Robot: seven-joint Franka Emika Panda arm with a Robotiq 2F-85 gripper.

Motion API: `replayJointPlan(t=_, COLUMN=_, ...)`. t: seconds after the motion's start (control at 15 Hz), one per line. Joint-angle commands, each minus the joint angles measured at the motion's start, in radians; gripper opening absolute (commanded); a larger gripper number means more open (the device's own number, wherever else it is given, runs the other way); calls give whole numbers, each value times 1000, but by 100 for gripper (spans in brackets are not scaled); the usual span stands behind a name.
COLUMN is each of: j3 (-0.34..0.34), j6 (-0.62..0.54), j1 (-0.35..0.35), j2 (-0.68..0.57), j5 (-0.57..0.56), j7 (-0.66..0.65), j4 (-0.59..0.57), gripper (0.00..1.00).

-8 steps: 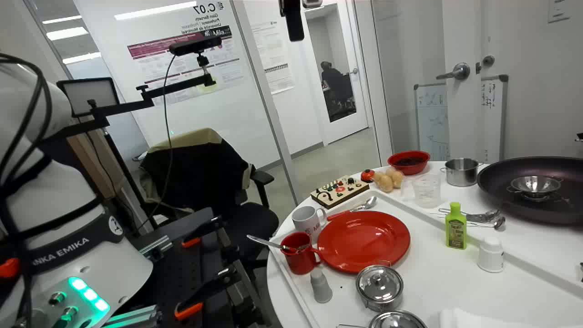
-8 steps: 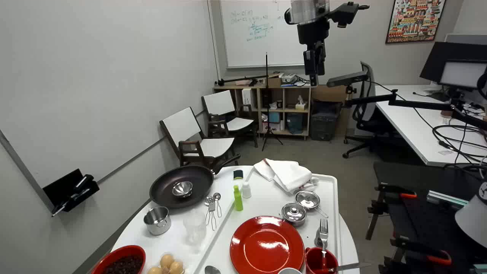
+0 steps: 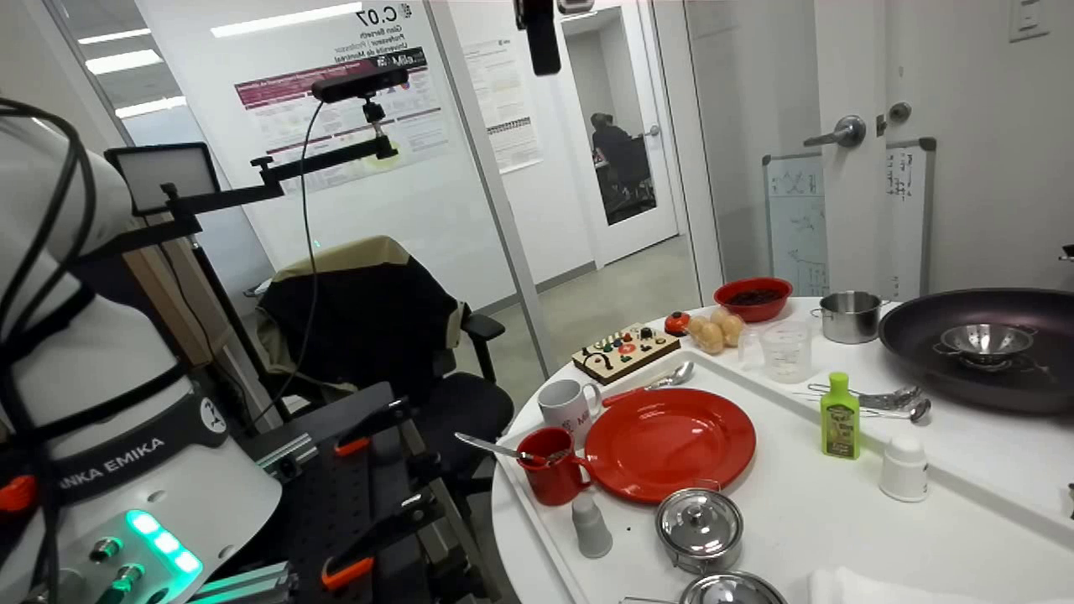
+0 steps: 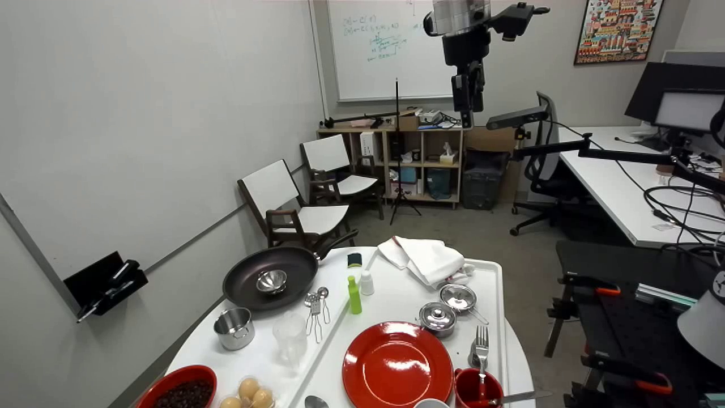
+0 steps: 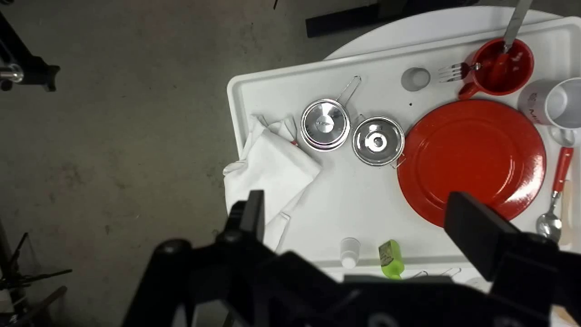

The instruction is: Use the white towel to wipe the pan

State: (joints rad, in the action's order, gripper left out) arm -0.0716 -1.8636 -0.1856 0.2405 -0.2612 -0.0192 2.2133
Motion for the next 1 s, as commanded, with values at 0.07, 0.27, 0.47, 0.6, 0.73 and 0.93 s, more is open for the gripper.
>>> replayJointPlan(t=0.07, j3=-17, j6=3, j1=18, j2=0, j5=-4, j7=-3, j4=-2, gripper=100)
replayJointPlan(t=0.27, j3=-17, j6=3, j1=18, j2=0, j5=-4, j7=-3, j4=-2, gripper=100)
replayJointPlan(t=0.47, j3=-17, j6=3, j1=18, j2=0, j5=-4, j7=-3, j4=-2, gripper=100)
replayJointPlan(t=0.6, j3=-17, j6=3, j1=18, j2=0, j5=-4, j7=-3, j4=-2, gripper=100)
replayJointPlan(t=0.73, j3=-17, j6=3, j1=18, j2=0, j5=-4, j7=-3, j4=-2, gripper=100)
replayJointPlan(t=0.93, j3=-18, j6=-6, j1=18, j2=-10, j5=-7, j7=-3, j4=1, gripper=100)
